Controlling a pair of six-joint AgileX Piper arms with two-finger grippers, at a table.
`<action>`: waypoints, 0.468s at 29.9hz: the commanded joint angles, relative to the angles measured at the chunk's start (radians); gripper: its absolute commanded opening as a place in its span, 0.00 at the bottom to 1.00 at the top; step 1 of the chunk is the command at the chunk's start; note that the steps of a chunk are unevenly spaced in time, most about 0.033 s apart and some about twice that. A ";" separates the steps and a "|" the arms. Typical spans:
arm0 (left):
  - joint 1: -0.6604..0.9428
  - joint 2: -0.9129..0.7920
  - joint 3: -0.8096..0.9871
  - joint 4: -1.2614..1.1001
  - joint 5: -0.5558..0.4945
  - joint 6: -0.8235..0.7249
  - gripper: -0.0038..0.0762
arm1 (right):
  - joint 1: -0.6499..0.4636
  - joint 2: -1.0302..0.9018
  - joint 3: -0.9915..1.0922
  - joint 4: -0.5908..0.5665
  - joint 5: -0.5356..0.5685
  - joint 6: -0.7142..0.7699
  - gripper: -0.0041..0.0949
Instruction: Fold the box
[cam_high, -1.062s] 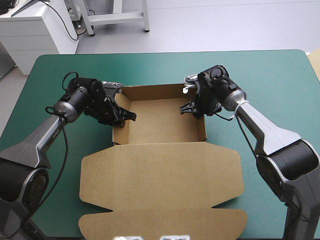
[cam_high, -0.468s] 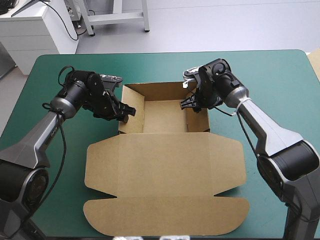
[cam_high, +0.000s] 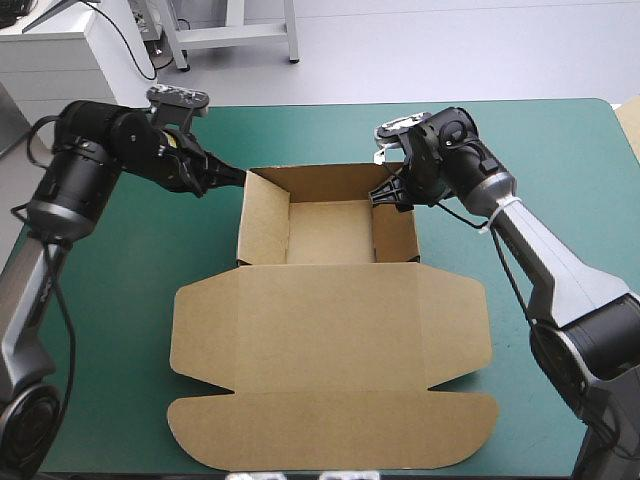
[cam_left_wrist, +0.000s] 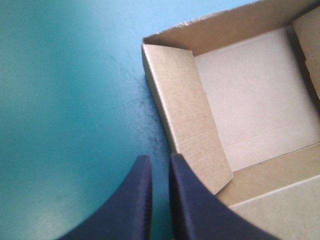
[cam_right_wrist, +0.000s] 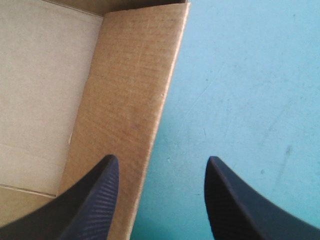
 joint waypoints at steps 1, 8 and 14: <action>-0.001 -0.128 -0.032 0.056 0.047 0.000 0.04 | -0.005 -0.061 -0.031 -0.014 0.004 0.020 0.53; -0.001 -0.356 0.151 0.148 -0.006 0.000 0.04 | -0.035 -0.042 -0.029 0.052 0.004 0.045 0.53; -0.001 -0.588 0.443 0.115 -0.099 0.000 0.04 | -0.053 -0.004 -0.027 0.142 0.004 0.040 0.53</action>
